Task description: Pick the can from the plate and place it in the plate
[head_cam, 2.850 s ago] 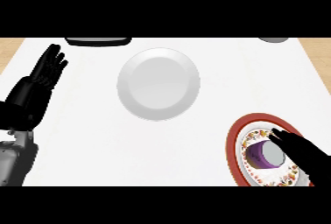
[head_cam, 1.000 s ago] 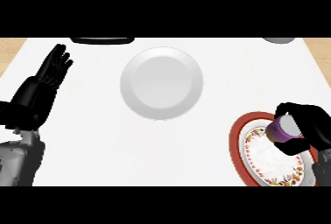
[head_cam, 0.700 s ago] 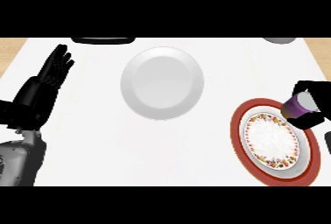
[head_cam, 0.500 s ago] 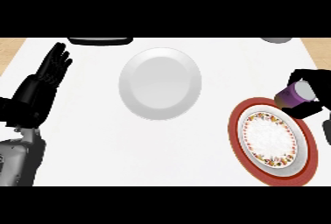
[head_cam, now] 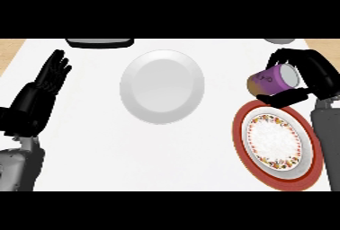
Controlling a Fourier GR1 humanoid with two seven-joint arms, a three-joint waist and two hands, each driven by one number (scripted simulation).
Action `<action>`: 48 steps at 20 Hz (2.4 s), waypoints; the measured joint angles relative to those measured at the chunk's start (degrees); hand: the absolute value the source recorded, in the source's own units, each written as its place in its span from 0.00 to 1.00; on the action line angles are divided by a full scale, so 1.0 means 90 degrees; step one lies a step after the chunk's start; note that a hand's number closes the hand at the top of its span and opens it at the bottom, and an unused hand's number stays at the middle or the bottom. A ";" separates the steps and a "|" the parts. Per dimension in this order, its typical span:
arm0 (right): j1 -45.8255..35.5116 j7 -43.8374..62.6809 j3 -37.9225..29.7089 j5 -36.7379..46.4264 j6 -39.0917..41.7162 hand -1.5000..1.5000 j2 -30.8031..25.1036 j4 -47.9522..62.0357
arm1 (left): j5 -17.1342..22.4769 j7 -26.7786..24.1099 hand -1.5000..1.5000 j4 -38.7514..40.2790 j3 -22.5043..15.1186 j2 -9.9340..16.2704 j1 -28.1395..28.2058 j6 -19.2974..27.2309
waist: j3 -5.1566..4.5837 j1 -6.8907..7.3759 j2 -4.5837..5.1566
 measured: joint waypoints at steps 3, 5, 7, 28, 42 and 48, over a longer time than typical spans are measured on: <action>-0.0224 0.0345 0.0144 -0.0178 0.0270 1.00 0.0270 -0.0369 | -0.0010 -0.0038 0.50 0.0043 0.0025 -0.0014 -0.0039 -0.0045 | 0.0001 0.0010 0.0009; -0.0389 0.0679 0.0336 -0.0205 0.0394 1.00 0.0535 -0.0617 | -0.0073 -0.0030 0.50 0.0081 -0.0026 -0.0075 -0.0100 -0.0017 | 0.0000 0.0012 0.0011; -0.0571 0.0983 0.0533 -0.0145 0.0423 1.00 0.0782 -0.0734 | -0.0103 -0.0044 0.50 0.0116 -0.0008 -0.0085 -0.0144 -0.0024 | -0.0001 0.0022 0.0016; -0.3468 0.1699 0.1884 -0.0334 -0.1984 1.00 0.2289 0.3881 | -0.0195 0.0115 0.50 0.0053 -0.0038 -0.0258 -0.0349 -0.0173 | 0.0002 0.0282 0.0090; -0.3969 0.1084 0.2317 -0.2175 -0.2935 0.00 0.2310 0.5867 | -0.0267 0.0120 0.50 0.0210 -0.0254 -0.0424 -0.0758 -0.0258 | 0.0005 0.0738 0.0221; -0.4025 0.0466 0.2077 -0.3143 -0.3448 0.00 0.2311 0.5800 | -0.0326 0.0097 0.50 0.0285 -0.0271 -0.0476 -0.0820 -0.0211 | 0.0008 0.0740 0.0214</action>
